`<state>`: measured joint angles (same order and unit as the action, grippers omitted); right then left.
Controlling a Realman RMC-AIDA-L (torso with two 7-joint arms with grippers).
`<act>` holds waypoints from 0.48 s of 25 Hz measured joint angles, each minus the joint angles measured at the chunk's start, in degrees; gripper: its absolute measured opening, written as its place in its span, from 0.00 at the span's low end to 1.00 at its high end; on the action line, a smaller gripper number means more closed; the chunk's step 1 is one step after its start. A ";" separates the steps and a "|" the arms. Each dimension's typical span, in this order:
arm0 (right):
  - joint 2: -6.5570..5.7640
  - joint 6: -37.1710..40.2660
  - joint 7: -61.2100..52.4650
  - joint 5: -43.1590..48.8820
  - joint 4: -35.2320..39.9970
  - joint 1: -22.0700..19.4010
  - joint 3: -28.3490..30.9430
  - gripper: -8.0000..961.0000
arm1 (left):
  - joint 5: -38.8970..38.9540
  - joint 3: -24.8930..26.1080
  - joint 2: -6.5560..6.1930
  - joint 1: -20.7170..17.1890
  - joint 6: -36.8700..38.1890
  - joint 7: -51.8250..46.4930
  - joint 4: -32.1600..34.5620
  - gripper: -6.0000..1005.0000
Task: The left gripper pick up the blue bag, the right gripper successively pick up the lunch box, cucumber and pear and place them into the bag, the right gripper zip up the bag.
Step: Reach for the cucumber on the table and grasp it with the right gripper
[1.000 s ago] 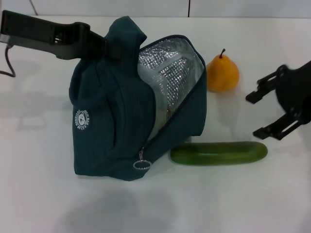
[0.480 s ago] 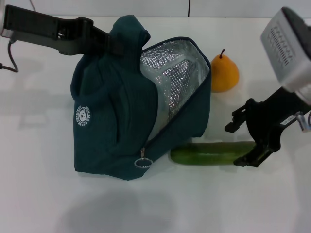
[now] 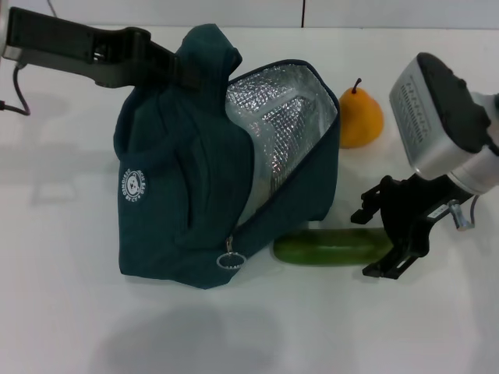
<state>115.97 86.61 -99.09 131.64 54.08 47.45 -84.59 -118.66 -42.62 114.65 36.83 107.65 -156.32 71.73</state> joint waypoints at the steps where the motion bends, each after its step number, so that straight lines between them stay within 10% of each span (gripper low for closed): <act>1: 0.04 -0.63 0.00 -0.16 -0.46 0.06 -0.44 0.86 | 0.02 0.02 -0.01 0.00 0.00 -0.01 0.00 0.05; 12: 0.13 -4.59 -0.01 -1.22 -1.68 -0.20 -4.62 0.85 | 0.09 -0.08 -0.14 -0.01 0.01 0.00 0.03 0.05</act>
<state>116.10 82.01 -99.10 130.42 52.40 47.24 -89.22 -118.57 -42.70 114.51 36.82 107.66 -156.31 71.76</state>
